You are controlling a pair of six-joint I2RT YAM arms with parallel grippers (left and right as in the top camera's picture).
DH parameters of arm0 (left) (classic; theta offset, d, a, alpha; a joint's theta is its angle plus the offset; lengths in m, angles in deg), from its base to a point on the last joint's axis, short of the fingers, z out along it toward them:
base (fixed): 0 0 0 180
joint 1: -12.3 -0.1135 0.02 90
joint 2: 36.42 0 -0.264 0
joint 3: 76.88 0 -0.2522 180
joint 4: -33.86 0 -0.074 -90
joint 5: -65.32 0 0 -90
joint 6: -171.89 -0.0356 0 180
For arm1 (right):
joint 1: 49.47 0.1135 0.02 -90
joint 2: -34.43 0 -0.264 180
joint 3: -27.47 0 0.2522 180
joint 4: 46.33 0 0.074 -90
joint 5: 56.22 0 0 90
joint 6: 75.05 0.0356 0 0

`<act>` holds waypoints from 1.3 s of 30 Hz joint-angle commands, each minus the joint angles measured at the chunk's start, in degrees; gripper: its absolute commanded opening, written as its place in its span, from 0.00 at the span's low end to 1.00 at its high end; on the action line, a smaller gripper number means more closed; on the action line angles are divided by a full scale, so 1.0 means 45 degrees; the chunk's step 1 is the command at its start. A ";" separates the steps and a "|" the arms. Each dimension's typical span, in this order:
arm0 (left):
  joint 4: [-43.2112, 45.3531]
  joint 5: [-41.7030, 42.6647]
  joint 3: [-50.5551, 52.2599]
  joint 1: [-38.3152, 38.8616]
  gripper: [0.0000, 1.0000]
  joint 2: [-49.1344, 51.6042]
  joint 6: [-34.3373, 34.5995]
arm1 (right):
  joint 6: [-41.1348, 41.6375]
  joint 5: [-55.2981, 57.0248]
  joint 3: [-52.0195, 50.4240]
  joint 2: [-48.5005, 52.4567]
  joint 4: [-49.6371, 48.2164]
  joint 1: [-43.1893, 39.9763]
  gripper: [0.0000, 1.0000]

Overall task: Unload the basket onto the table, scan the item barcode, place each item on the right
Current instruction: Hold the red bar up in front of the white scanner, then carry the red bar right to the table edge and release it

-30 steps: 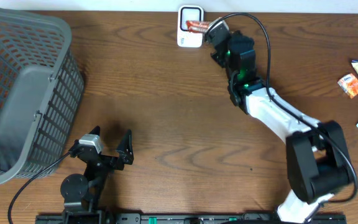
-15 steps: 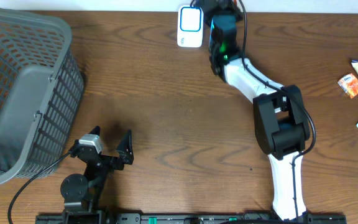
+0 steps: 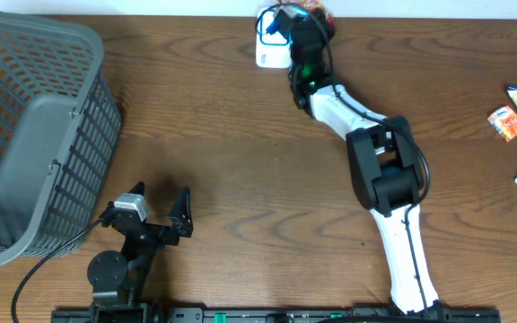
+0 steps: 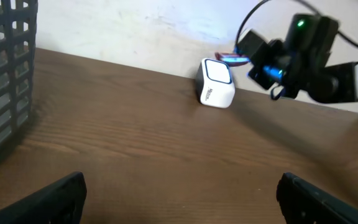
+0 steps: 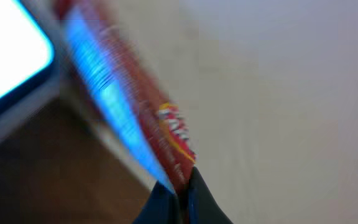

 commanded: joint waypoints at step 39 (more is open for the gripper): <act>-0.0155 0.0204 0.0355 -0.0063 0.97 0.0000 -0.0029 | -0.0330 0.0194 0.0019 -0.0986 0.4643 0.1758 0.01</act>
